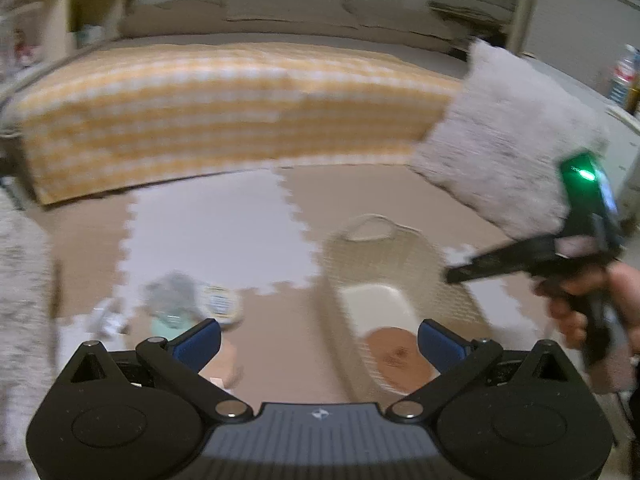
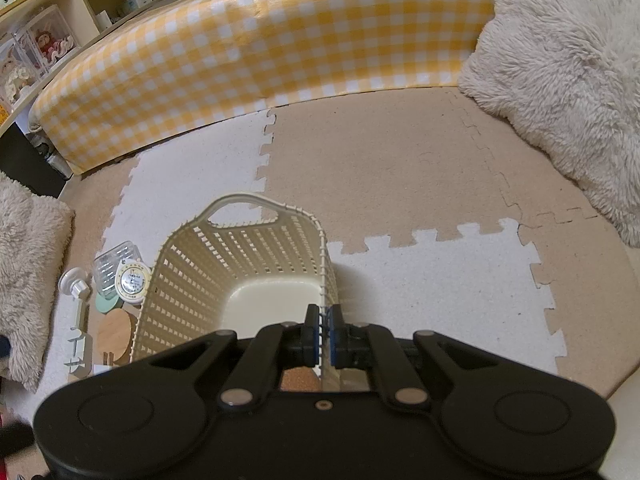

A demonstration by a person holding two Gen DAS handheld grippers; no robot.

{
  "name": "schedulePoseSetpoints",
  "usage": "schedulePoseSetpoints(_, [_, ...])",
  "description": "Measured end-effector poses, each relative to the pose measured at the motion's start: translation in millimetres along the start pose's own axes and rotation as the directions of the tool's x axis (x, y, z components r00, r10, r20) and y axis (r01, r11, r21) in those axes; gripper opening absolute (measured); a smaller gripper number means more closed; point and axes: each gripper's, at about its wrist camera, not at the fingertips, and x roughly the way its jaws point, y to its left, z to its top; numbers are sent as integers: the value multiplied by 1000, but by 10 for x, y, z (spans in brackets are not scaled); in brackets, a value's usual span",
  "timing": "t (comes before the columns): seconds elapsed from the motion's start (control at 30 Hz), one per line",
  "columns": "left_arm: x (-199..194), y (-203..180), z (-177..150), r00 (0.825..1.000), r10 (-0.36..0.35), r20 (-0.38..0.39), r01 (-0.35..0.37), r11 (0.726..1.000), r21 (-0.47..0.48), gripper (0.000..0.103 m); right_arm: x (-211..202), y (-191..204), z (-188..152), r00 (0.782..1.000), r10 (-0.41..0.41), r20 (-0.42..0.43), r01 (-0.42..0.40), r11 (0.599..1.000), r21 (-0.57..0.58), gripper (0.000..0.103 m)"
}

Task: Organize rigid objects
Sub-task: 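Move the left tool back toward the white clamp stand, then grasp the white clamp stand with the left tool and lift it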

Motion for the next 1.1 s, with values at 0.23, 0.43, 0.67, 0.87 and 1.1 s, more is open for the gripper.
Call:
schedulePoseSetpoints(0.23, [57,603,76,989,146,2,-145,981,-128,103,0,1,3,1000,2,0,-2,1000,2,5])
schedulePoseSetpoints(0.43, [349,957,37,974,222,-44,-226,956,-189,103,0,1,2,1000,0,0,0,1000,0,5])
schedulePoseSetpoints(0.67, [819,1131,-147,953,262,-152,-287,943,-171,103,3,-5,2,1000,-1,1,1,1000,-3,5])
schedulePoseSetpoints(0.87, [1004,1351,-361,925,280,-256,-345,901,-262,103,28,-2,-1,1000,-2,-8,2,1000,-6,5])
schedulePoseSetpoints(1.1, [1017,1574,-498,900,282,-333,-396,848,-352,84,39,9,-9,1000,-6,-12,6,1000,-10,5])
